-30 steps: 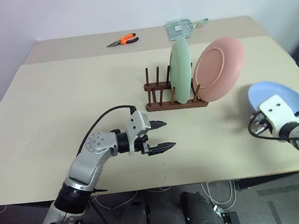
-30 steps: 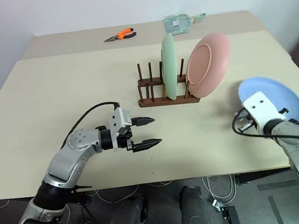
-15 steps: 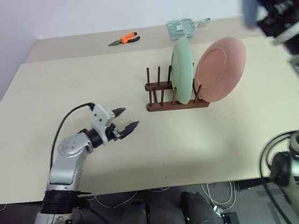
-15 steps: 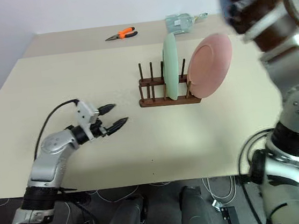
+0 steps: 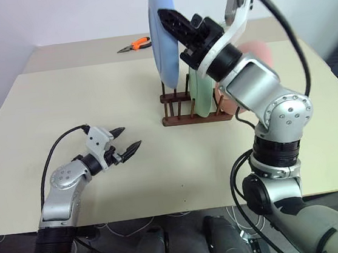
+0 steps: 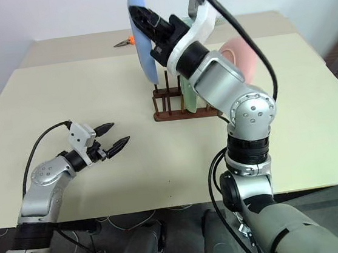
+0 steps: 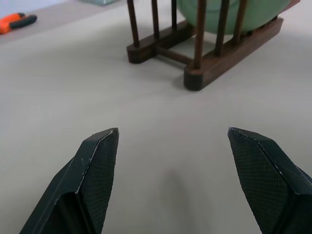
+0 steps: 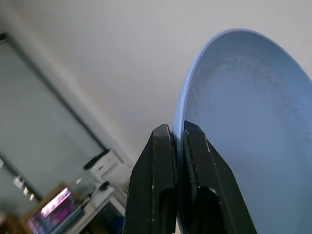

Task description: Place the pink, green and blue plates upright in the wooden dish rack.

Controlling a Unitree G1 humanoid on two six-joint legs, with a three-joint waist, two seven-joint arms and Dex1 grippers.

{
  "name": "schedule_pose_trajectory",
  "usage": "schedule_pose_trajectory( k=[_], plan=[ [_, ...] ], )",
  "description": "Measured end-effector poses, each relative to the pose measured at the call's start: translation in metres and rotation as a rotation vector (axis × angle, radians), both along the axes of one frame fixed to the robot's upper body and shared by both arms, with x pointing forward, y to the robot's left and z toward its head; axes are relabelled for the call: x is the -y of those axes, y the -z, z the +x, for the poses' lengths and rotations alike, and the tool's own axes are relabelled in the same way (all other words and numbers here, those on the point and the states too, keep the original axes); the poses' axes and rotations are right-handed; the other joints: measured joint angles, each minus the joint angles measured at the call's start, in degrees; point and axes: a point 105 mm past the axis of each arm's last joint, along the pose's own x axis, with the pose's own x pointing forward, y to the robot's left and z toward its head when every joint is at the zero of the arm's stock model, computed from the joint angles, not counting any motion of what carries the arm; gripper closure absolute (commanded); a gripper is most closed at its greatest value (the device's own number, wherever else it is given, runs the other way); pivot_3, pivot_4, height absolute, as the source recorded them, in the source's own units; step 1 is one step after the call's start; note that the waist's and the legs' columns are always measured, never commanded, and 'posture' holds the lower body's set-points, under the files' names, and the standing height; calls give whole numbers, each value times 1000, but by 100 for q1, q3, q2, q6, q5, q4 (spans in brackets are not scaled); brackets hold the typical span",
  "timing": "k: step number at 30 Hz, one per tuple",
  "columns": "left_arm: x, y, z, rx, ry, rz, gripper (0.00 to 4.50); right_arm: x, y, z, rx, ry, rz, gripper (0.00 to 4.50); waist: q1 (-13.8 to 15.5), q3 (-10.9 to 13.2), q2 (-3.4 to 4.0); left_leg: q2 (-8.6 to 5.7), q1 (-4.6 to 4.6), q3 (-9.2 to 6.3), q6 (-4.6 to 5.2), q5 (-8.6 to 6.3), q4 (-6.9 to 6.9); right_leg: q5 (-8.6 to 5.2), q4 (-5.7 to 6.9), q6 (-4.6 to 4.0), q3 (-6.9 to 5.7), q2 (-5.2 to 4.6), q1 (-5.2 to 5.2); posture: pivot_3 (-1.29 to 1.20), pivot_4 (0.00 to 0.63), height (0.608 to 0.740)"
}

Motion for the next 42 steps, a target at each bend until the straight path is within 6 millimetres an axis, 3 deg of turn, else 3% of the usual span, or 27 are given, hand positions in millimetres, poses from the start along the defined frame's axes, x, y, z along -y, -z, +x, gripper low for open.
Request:
schedule_pose_trajectory(
  k=[5, 11, 14, 18, 20, 22, 25, 27, 29, 33, 35, 38, 42],
  plan=[
    [0, 0, -1, 1, -2, -4, 823, 0, 13, 7, -77, 22, 27, 4480, -26, -2, 0, 1, 2, 5, 0, 0, 0, -1, 24, 0, 3, 1, -12, 0, 150, 740],
    [2, 1, -1, -1, 0, -11, 823, 4, 38, 30, -212, 74, 47, 4480, -19, -2, -1, 0, 2, 9, -1, 1, 6, -1, 37, -1, 5, 1, -16, 0, 150, 740],
    [5, 1, -1, -3, 9, -13, 823, 6, 48, 44, -264, 97, 43, 3470, -22, -2, 1, 0, 1, 10, -1, 1, 5, -1, 37, -1, 6, 2, -17, 0, 150, 740],
    [9, 2, -1, -5, 22, -16, 823, 8, 40, 48, -182, 134, -47, 1487, -25, 0, 3, 1, -4, 12, -1, 1, 3, -1, 39, -1, 7, 3, -26, 0, 150, 740],
    [11, 3, -1, -7, 27, -19, 823, 11, 23, 40, -3, 166, -196, 1487, -7, 0, 3, 0, -10, 13, -1, 1, 5, -1, 38, 0, 7, 2, -28, 0, 150, 740],
    [11, 4, -2, -14, 27, -19, 823, 13, -4, 16, 268, 183, -368, 1487, -3, -3, -2, 0, -10, 14, -1, 1, 4, -4, 34, 4, 6, 1, -27, 0, 150, 740],
    [18, 4, -3, -17, 49, -22, 823, 20, -23, -16, 519, 181, -505, 2469, -4, -7, -10, 1, -6, 14, -1, 1, 5, -5, 34, 5, 5, 0, -20, 0, 150, 740],
    [28, 3, -6, -14, 94, -19, 823, 42, -17, -21, 562, 228, -628, 3422, 44, -12, -20, 1, -7, 7, -1, 1, 12, -12, 17, 8, -2, -1, -2, 0, 150, 740],
    [40, 2, -11, -16, 142, -23, 823, 80, -2, -15, 510, 327, -749, 4471, 62, -11, -20, 0, -10, 7, -1, 0, 14, -27, -24, 5, -4, -2, 16, 0, 150, 740],
    [69, -4, -17, -12, 247, -38, 823, 167, 25, -12, 349, 576, -1017, 4471, 136, -9, -21, -1, -9, 20, 10, -6, 11, -19, -43, -6, 0, -10, 23, 0, 150, 740],
    [79, -6, -19, -14, 286, -46, 823, 196, 39, -15, 286, 653, -1141, 4471, 142, -10, -16, 0, -6, 29, 11, -7, 7, -16, -41, -5, 2, -9, 19, 0, 150, 740],
    [89, -8, -21, -12, 329, -52, 823, 216, 64, -19, 237, 682, -1334, 4471, 99, -11, -10, 5, -1, 38, 11, -7, 8, -18, -38, -4, 4, -8, 19, 0, 150, 740],
    [93, -5, -23, -23, 356, -43, 823, 206, 86, -15, 271, 624, -1454, 4471, 23, -11, -10, 7, 1, 39, 11, -7, 16, -27, -39, 5, 6, -8, 24, 0, 150, 740]
  ],
)
